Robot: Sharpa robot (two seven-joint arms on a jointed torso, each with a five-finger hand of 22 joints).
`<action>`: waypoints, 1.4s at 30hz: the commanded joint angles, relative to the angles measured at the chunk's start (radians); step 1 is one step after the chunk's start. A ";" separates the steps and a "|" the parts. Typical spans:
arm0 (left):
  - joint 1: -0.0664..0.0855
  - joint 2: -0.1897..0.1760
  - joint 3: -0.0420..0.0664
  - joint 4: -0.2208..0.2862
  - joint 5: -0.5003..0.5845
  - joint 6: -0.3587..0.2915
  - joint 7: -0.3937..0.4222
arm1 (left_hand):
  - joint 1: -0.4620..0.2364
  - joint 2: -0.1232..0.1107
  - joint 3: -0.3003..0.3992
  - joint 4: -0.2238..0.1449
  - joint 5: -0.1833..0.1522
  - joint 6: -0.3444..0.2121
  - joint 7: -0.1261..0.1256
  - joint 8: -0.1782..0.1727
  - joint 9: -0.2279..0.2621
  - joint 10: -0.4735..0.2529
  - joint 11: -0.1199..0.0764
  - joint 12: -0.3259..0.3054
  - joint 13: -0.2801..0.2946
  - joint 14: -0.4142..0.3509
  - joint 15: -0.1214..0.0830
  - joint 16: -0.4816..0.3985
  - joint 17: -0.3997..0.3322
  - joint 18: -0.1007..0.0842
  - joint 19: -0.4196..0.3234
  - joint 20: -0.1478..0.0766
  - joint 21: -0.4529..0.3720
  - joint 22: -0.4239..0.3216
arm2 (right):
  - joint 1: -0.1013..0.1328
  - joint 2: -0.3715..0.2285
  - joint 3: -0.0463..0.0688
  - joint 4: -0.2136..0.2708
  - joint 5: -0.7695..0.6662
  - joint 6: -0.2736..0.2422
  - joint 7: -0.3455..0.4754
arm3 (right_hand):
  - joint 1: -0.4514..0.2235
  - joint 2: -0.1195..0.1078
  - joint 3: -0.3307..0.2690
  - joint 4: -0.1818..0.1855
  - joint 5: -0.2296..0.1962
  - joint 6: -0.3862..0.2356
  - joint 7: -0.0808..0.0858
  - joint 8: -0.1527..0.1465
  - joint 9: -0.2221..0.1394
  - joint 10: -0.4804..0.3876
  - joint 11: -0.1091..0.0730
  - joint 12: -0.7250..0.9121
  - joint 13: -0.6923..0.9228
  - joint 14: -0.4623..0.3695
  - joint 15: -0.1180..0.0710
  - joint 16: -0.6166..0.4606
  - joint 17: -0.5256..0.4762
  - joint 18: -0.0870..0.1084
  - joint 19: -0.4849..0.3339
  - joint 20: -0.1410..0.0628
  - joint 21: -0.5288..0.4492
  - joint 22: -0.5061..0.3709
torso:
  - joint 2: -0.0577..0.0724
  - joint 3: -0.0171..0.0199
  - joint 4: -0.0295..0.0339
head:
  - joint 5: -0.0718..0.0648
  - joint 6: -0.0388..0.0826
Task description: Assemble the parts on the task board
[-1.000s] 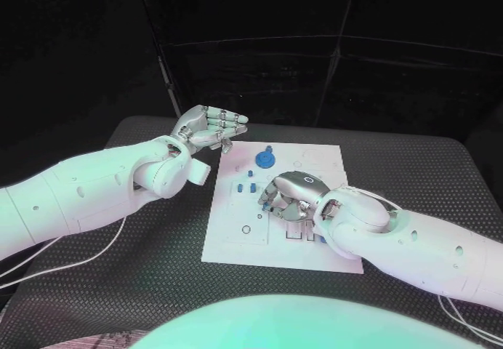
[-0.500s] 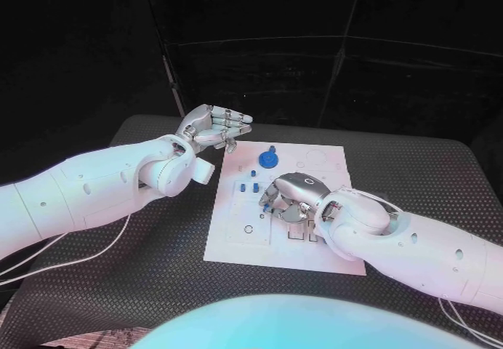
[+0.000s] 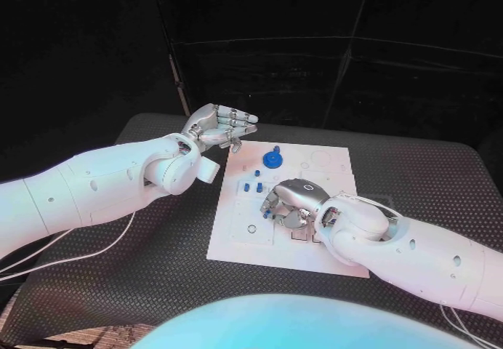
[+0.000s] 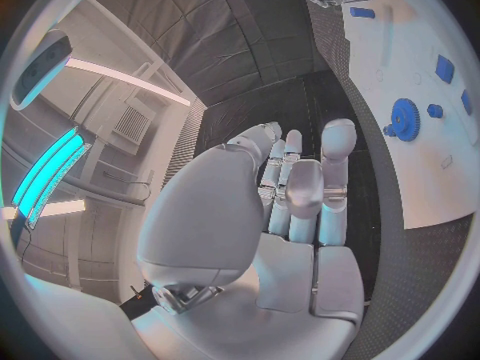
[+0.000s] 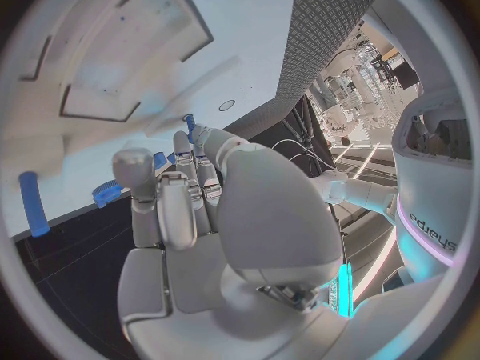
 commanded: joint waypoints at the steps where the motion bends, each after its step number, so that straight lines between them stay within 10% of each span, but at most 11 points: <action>1: 0.001 0.002 0.001 0.001 0.005 0.012 0.008 | -0.010 0.002 0.003 0.001 -0.005 -0.002 0.006 -0.006 -0.001 -0.003 0.002 -0.005 0.000 -0.007 -0.003 -0.006 -0.001 0.009 -0.009 0.002 -0.003 -0.001 | 0.001 0.003 -0.002 -0.002 -0.032 0.021 0.002 | -0.011 0.002 0.006 -0.003 0.005 0.003 0.001 -0.005 0.001 0.003 0.002 -0.004 0.002 0.053 -0.002 0.002 -0.001 -0.010 0.002 0.002 0.003 -0.001 | 0.000 0.0005 0.0004 | 0.002 0.000; 42: 0.002 0.001 0.001 0.005 0.005 0.015 0.005 | -0.010 0.002 0.003 0.001 -0.005 -0.002 0.006 -0.006 -0.001 -0.003 0.002 -0.005 0.000 -0.007 -0.003 -0.006 -0.001 0.009 -0.009 0.002 -0.003 -0.001 | 0.001 0.030 -0.004 -0.027 -0.121 0.079 -0.045 | -0.041 -0.006 0.004 -0.007 -0.010 0.006 0.000 -0.006 0.002 0.005 0.001 -0.005 0.003 0.051 -0.002 0.000 -0.007 -0.009 -0.003 0.004 0.001 -0.005 | 0.000 0.0003 -0.0006 | 0.006 0.000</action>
